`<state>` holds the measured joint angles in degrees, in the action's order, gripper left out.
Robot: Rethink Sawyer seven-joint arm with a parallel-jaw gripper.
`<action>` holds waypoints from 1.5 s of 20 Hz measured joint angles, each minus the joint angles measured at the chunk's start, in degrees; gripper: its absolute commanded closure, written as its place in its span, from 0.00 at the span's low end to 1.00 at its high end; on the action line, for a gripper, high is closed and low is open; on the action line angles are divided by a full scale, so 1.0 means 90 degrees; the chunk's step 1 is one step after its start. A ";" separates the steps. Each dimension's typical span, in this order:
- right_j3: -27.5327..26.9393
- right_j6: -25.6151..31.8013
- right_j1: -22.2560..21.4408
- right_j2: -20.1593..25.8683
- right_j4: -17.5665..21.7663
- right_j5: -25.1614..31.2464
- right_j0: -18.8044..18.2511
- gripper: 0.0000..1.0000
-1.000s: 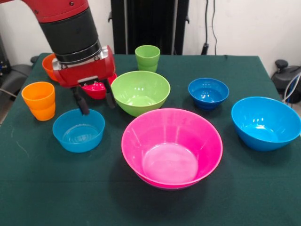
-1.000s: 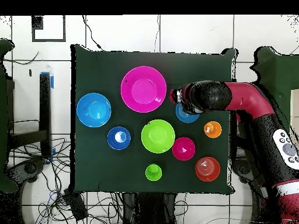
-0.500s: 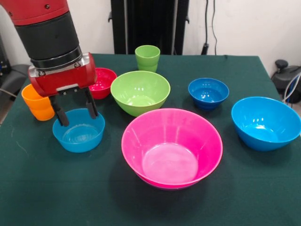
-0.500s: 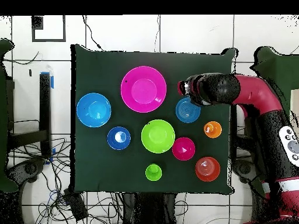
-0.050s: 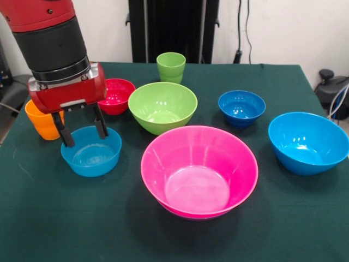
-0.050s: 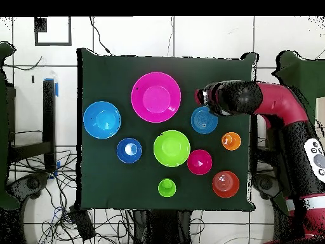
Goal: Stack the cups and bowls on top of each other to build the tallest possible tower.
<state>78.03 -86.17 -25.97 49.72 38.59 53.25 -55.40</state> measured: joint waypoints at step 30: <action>-0.0004 0.0000 0.0454 -0.0653 0.0543 -0.0207 0.0238 0.00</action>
<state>77.99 -86.17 -21.88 43.84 43.47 51.39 -53.26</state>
